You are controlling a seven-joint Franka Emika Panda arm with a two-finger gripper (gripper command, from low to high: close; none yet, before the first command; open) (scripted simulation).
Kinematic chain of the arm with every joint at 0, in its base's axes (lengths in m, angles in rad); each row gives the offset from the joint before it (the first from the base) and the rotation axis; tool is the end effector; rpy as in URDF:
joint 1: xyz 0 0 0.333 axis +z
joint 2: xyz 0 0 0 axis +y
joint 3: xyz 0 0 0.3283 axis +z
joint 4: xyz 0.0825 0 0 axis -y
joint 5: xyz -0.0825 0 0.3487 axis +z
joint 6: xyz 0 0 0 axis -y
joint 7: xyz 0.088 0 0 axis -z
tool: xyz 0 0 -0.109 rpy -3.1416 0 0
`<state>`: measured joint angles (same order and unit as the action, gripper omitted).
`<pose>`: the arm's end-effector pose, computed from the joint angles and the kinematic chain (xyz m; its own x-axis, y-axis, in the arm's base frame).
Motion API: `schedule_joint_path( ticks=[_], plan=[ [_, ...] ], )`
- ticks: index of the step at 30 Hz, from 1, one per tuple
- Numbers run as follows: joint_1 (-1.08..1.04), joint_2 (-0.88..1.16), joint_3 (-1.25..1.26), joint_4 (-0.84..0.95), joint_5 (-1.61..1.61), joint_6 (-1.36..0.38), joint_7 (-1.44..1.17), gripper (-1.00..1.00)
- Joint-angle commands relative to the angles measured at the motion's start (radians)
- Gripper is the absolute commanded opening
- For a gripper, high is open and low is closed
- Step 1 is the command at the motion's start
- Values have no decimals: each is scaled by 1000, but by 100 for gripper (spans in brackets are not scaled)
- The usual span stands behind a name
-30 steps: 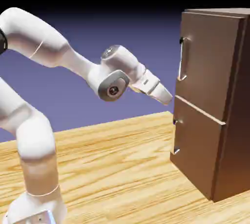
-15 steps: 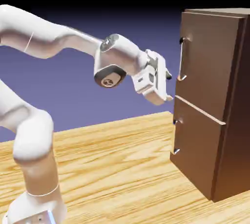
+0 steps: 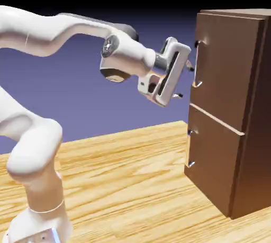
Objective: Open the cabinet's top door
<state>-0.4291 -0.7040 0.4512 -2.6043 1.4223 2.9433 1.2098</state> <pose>0.3385 -0.0248 0.5627 -0.3122 -0.6761 -0.6675 -0.2969 0.7368 -0.6075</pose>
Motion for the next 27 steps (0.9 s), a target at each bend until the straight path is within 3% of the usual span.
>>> schedule_joint_path(
  ticks=[1, 27],
  plan=[
    [-14, -4, 14, 6, 44, -3, 14, 0],
    [-364, -111, 373, 170, 1174, -77, 387, 0]
  ],
)
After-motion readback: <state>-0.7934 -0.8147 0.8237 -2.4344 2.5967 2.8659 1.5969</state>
